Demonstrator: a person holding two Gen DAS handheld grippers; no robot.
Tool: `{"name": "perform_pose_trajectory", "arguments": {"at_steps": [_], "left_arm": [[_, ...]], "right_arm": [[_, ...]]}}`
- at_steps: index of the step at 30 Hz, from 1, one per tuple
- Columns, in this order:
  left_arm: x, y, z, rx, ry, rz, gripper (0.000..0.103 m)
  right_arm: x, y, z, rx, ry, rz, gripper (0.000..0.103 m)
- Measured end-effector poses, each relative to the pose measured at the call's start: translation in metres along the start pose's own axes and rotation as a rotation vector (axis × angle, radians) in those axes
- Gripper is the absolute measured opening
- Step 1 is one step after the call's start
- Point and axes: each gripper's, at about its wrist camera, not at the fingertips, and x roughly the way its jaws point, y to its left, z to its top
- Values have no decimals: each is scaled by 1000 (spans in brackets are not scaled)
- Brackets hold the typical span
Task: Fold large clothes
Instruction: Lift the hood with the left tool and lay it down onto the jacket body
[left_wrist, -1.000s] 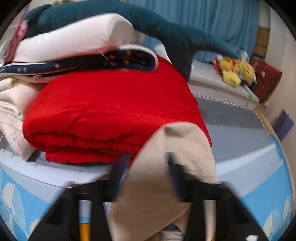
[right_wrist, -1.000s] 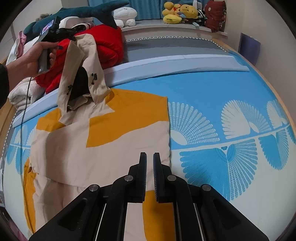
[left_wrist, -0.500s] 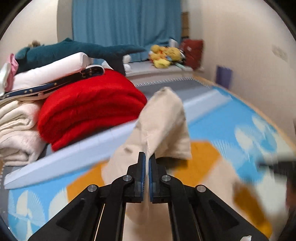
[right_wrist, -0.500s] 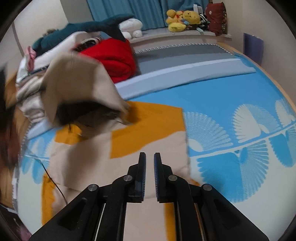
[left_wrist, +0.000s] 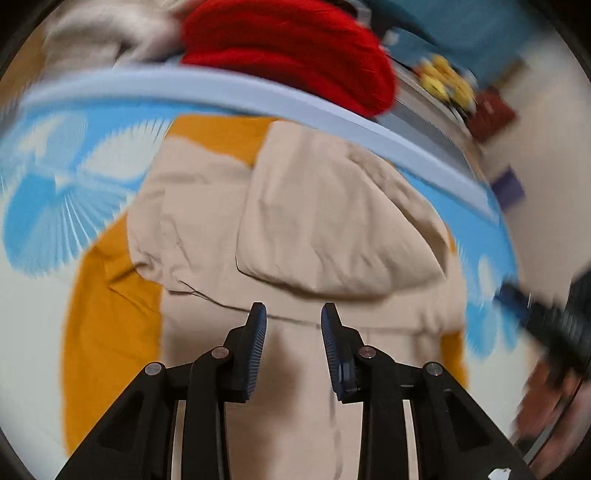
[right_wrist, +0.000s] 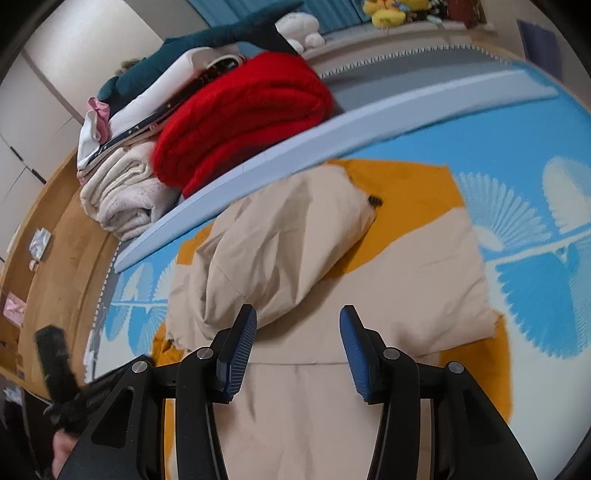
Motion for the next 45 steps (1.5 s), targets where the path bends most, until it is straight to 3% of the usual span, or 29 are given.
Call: {"name": "perform_pose_trajectory", "arguments": {"at_steps": [3,7,11,15,16,17,18,19,20,21,25,27,28,30,32,34,37,39,41,43,45], "left_arm": [[22,24,10,-154,52,-78,28],[45,46,11,-286,82,-121,36],[66,66,12,-451,107,-249,44],[83,70,11,-530,116,-320,45],[86,71,11,-539,115,-339,44],[88,72,11,-550,109,-353,43],[89,74,9,-565,101,-370,40],[90,74,9,-576,92,-389,25],[89,74,8,-574,89,-395,5],[84,72,10,-557,74,-391,0],[37,52,22,-412,-61,-357,0],[31,39,22,-285,-64,-230,0],[42,34,19,-233,-19,-142,0],[71,37,10,-193,94,3,1],[84,43,1,-210,127,74,2],[81,42,2,-227,125,67,3],[66,38,5,-234,124,103,16],[45,24,9,-168,26,193,16],[30,5,11,-63,-61,223,21],[30,-11,6,18,-78,155,23],[44,-20,-2,60,-43,83,23]], "right_arm": [[20,5,-1,39,31,47,48],[49,21,-2,38,81,110,50],[67,32,-5,14,96,148,51],[77,42,-8,-33,73,153,49],[78,43,-8,-41,70,158,45],[81,45,-9,-57,66,169,23],[81,46,-9,-67,64,175,8],[81,48,-9,-76,59,174,8],[81,48,-10,-84,53,168,4],[80,47,-11,-88,46,163,3],[66,35,-13,-17,16,158,1],[66,28,-18,37,26,160,1],[69,25,-21,50,44,149,1],[100,14,-37,81,172,57,1],[123,0,-50,138,272,17,2],[138,-12,-60,184,326,-9,2],[134,-16,-56,177,306,-38,2],[125,-13,-49,143,275,-56,8],[116,-11,-43,132,254,-84,15],[106,-8,-37,137,217,-101,29],[93,-2,-29,113,127,-98,44]]}}
